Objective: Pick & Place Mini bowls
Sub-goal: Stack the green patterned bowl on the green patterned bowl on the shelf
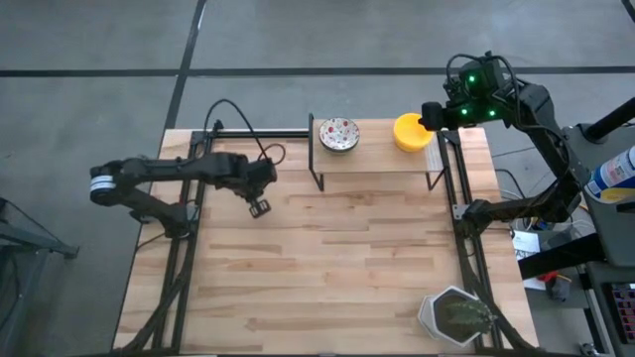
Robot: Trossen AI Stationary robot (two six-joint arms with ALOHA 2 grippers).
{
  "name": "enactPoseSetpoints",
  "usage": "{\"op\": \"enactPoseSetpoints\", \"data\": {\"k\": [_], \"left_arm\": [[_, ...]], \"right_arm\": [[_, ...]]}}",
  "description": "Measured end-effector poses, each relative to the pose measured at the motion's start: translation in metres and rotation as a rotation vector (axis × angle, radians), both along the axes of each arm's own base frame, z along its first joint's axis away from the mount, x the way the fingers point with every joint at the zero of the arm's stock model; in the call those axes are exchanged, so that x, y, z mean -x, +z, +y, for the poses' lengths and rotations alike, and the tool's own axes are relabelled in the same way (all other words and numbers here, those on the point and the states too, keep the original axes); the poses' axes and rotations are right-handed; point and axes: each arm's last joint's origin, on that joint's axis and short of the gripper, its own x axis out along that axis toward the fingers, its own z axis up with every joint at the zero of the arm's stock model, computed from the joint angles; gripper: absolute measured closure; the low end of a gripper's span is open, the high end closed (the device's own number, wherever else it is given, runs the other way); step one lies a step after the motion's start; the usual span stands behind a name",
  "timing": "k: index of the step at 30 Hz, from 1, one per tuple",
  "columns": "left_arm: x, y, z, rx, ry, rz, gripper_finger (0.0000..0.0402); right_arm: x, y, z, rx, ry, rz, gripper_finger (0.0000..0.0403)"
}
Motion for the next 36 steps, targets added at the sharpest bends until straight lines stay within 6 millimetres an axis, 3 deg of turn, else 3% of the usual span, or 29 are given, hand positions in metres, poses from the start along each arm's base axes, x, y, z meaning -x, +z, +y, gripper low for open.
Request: {"op": "enactPoseSetpoints", "data": {"k": [11,17,20,28,36], "left_arm": [[-0.018,0.108,0.002,-0.102,-0.061,-0.297,0.0401],[-0.033,0.154,0.006,-0.174,-0.106,-0.439,0.0401],[-0.048,0.165,0.010,-0.201,-0.138,-0.463,0.0401],[-0.097,0.170,0.023,-0.281,-0.260,-0.389,0.0401],[-0.129,0.178,0.038,-0.408,-0.360,-0.277,0.0401]], "right_arm": [[0.000,0.000,0.000,0.014,0.019,0.009,0.0280],[-0.004,0.000,0.005,0.014,0.051,0.015,0.0289],[-0.006,0.000,0.008,0.016,0.073,0.019,0.0294],[-0.010,-0.001,0.018,0.019,0.103,0.035,0.0309],[-0.014,-0.001,0.033,0.004,0.155,0.034,0.0313]]}}
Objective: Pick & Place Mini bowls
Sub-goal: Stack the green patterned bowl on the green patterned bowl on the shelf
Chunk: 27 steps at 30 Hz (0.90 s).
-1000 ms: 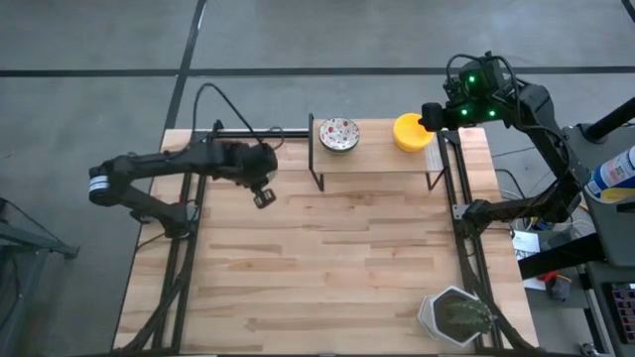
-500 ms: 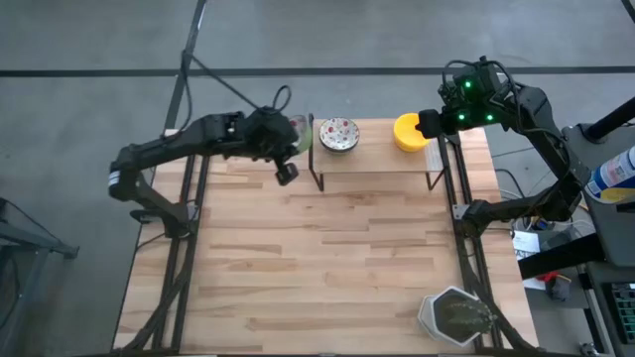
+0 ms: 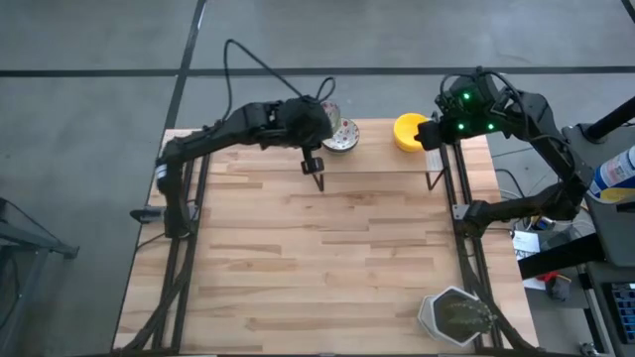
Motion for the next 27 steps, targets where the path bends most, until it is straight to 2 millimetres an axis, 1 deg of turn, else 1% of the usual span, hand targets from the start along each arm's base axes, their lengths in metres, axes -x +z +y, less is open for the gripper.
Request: {"op": "enactPoseSetpoints", "data": {"k": [5,8,11,16,19,22,27], "left_arm": [[-0.022,-0.014,0.007,-0.014,-0.050,0.111,0.0401],[-0.037,-0.023,0.011,-0.014,-0.068,0.131,0.0401],[-0.047,-0.031,0.015,-0.020,-0.068,0.141,0.0401],[-0.051,-0.038,0.019,-0.050,-0.063,0.167,0.0401],[-0.053,-0.042,0.020,-0.040,-0.069,0.174,0.0401],[-0.056,-0.043,0.020,-0.007,-0.116,0.150,0.0401],[-0.057,-0.042,0.022,-0.012,-0.127,0.137,0.0401]], "right_arm": [[-0.003,-0.001,0.007,-0.014,0.001,-0.001,0.0314],[-0.004,0.000,0.011,-0.002,0.013,0.002,0.0317],[-0.005,0.000,0.015,-0.007,0.015,0.000,0.0321],[-0.007,0.000,0.017,-0.009,0.027,-0.001,0.0326],[-0.008,0.000,0.018,-0.003,0.030,0.003,0.0325],[-0.008,0.000,0.018,0.001,0.027,0.006,0.0322],[-0.008,0.000,0.018,0.002,0.028,0.007,0.0324]]}}
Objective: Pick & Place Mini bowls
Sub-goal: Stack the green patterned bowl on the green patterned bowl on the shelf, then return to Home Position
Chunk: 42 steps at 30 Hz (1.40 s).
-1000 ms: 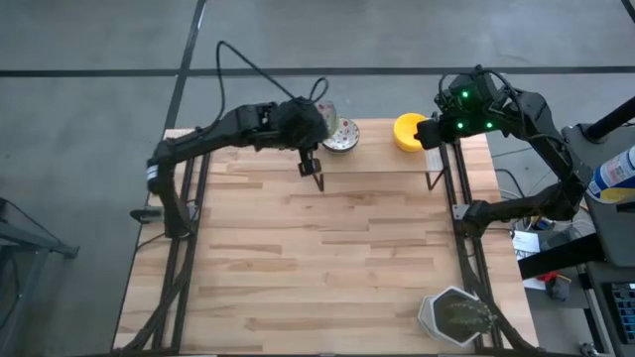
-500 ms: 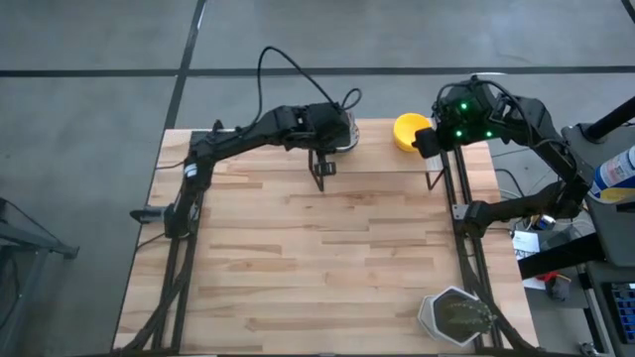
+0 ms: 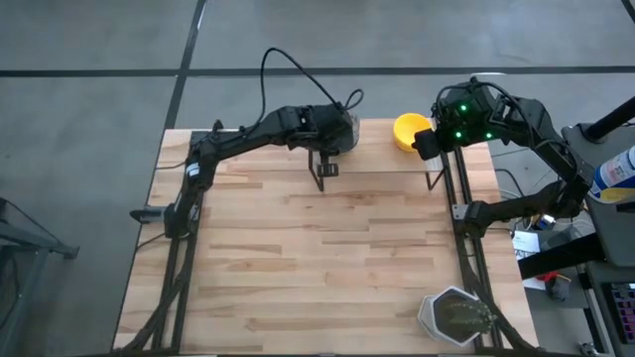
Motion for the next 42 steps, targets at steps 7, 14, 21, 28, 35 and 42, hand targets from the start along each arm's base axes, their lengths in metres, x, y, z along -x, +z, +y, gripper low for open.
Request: {"op": "enactPoseSetpoints", "data": {"k": [7,14,21,28,35,42], "left_arm": [[0.000,-0.009,0.003,-0.014,-0.040,0.052,0.0395],[-0.001,-0.016,0.003,-0.029,-0.028,0.084,0.0391],[-0.001,-0.016,0.004,-0.023,-0.017,0.082,0.0386],[-0.002,-0.018,0.002,0.022,-0.024,0.070,0.0343],[0.004,-0.003,-0.001,-0.013,-0.001,0.050,0.0312],[0.010,0.013,-0.007,0.008,-0.006,-0.003,0.0312]], "right_arm": [[0.000,0.000,0.000,0.003,0.004,0.001,0.0334],[0.000,0.000,0.000,0.006,0.008,0.002,0.0332],[0.000,0.000,0.000,0.006,0.008,0.002,0.0338],[0.000,0.000,0.000,0.006,0.008,0.002,0.0339],[0.000,0.000,0.000,0.005,0.009,0.001,0.0337],[0.000,0.000,0.000,0.017,0.024,0.006,0.0338]]}}
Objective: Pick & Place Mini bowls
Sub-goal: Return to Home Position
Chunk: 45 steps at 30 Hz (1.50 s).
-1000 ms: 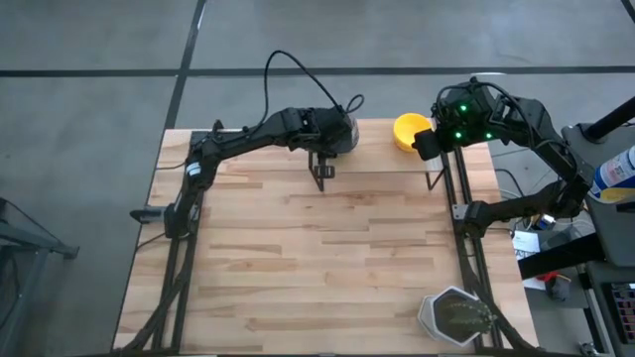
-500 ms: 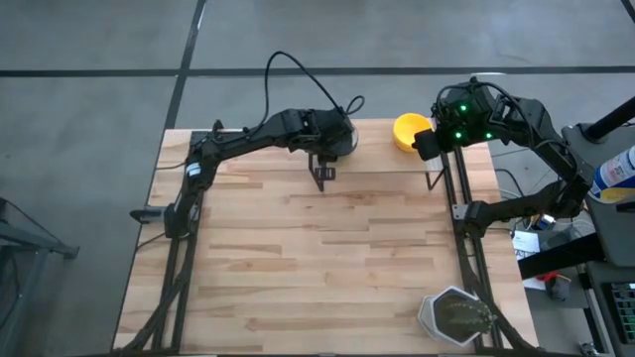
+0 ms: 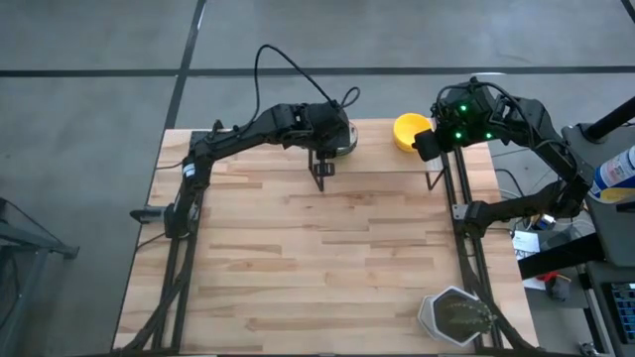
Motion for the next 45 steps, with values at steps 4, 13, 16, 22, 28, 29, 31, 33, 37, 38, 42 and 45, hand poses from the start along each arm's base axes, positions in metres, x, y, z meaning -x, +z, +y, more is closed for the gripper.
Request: {"op": "enactPoseSetpoints", "data": {"k": [4,13,16,22,28,29,31,33,37,38,42,45], "left_arm": [[0.001,-0.004,0.000,-0.007,0.022,0.035,0.0312],[0.022,0.034,-0.010,0.242,0.087,-0.221,0.0314],[0.027,0.038,-0.013,0.285,0.104,-0.243,0.0334],[0.037,0.052,-0.023,0.436,0.065,-0.307,0.0396],[0.034,0.050,-0.042,0.525,0.006,-0.295,0.0401],[0.034,0.050,-0.046,0.527,-0.003,-0.300,0.0401],[0.031,0.049,-0.052,0.539,-0.013,-0.311,0.0401],[0.031,0.048,-0.058,0.551,-0.021,-0.331,0.0401],[0.037,0.052,-0.070,0.575,-0.052,-0.419,0.0401],[0.040,0.052,-0.073,0.587,-0.065,-0.449,0.0401],[0.060,0.047,-0.081,0.638,-0.092,-0.567,0.0401],[0.081,0.037,-0.084,0.663,-0.091,-0.656,0.0401]], "right_arm": [[0.000,0.000,0.000,0.001,0.001,0.000,0.0335],[-0.001,-0.004,-0.001,0.014,-0.019,0.023,0.0341],[-0.005,-0.010,0.001,0.016,0.021,0.049,0.0342],[-0.023,-0.032,0.009,0.028,0.145,0.082,0.0349],[-0.045,-0.044,0.020,0.054,0.221,-0.014,0.0386],[-0.048,-0.045,0.022,0.066,0.234,-0.038,0.0390],[-0.052,-0.045,0.027,0.102,0.276,-0.090,0.0394],[-0.054,-0.045,0.033,0.178,0.352,-0.150,0.0394],[-0.055,-0.045,0.048,0.342,0.477,-0.338,0.0394],[-0.054,-0.046,0.051,0.366,0.483,-0.388,0.0394],[-0.041,-0.054,0.058,0.409,0.479,-0.498,0.0394],[-0.027,-0.065,0.060,0.453,0.495,-0.481,0.0394]]}}
